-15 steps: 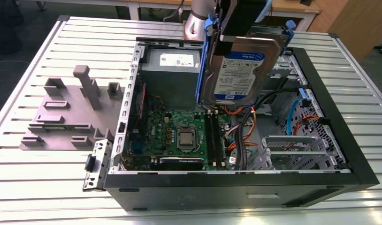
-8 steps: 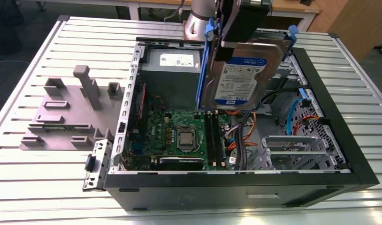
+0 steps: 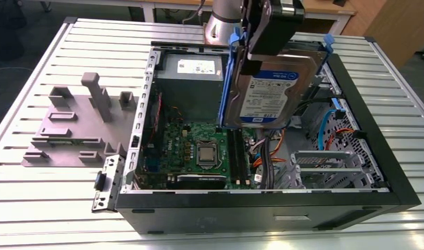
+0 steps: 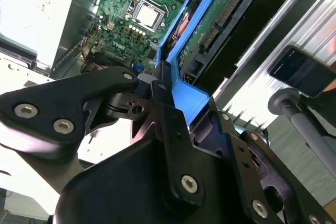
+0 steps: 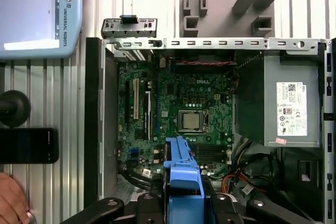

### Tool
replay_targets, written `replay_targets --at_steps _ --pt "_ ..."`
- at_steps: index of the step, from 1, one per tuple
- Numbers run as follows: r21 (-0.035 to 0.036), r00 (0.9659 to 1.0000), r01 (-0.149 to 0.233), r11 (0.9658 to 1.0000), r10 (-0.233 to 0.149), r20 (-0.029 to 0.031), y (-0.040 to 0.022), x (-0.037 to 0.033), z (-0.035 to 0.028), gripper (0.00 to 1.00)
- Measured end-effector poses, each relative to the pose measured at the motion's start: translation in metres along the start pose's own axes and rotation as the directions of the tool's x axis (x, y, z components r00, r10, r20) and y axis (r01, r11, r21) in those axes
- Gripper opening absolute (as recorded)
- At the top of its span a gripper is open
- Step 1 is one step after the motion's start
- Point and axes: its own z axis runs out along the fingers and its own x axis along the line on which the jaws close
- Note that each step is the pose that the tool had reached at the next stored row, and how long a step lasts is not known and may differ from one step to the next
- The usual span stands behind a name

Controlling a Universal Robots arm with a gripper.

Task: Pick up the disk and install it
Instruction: 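Insert the disk into the insertion slot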

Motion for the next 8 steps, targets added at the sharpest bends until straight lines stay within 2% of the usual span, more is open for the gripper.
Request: replay_targets --at_steps 8 --pt "0.0000 1.0000 0.000 1.0000 0.000 -0.0001 -0.0142 0.0002 0.0003 0.36"
